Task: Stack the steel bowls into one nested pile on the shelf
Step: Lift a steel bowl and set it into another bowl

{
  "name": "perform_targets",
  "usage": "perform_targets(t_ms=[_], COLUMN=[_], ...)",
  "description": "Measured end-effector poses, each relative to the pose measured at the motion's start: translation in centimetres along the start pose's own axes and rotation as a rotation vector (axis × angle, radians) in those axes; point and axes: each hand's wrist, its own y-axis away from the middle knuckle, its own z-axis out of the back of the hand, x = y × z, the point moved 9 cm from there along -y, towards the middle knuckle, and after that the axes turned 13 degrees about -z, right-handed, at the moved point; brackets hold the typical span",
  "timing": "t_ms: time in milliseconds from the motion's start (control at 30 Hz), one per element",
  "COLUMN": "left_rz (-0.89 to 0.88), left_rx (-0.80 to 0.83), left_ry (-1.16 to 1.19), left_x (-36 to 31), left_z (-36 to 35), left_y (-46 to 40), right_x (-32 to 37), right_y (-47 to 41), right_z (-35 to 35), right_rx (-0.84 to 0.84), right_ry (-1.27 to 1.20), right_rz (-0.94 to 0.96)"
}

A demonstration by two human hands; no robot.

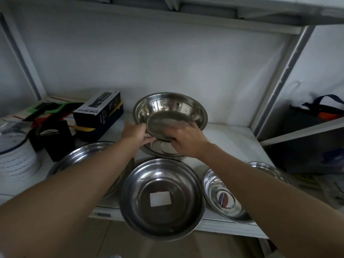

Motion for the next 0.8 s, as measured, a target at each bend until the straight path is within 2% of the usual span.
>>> perform_targets(t_ms=[67,167,267,300,333,533,800], left_rz=[-0.003,0.006,0.008,0.014,0.024,0.013,-0.050], left_rx=[-0.008,-0.045,-0.044,-0.026,-0.008,0.009,-0.050], left_ry=[0.017,0.016,0.003,-0.013,-0.036,-0.159,-0.515], left_x=[-0.5,-0.3,0.3,0.5,0.8,2.4,4.0], left_z=[0.1,0.7,0.8,0.6,0.5,0.3,1.7], left_y=[-0.2,-0.4,-0.7,-0.7,-0.7,-2.2,-4.2], right_x=[-2.6,-7.8,-12.0,-12.4,-12.9,-14.6,-15.0], right_y=[0.0,0.7,0.8,0.7,0.3,-0.6,-1.2], right_z=[0.9,1.5,-2.3,-3.7,-4.6,-4.8,-7.4], right_rx=[-0.070,-0.210,-0.117,-0.079,-0.065,-0.013,0.089], right_ry=[-0.141,-0.449,-1.022,-1.213,-1.281,-0.807,-0.694], right_rz=[-0.149,-0.525,-0.925,-1.010,-1.043,-0.977,-0.955])
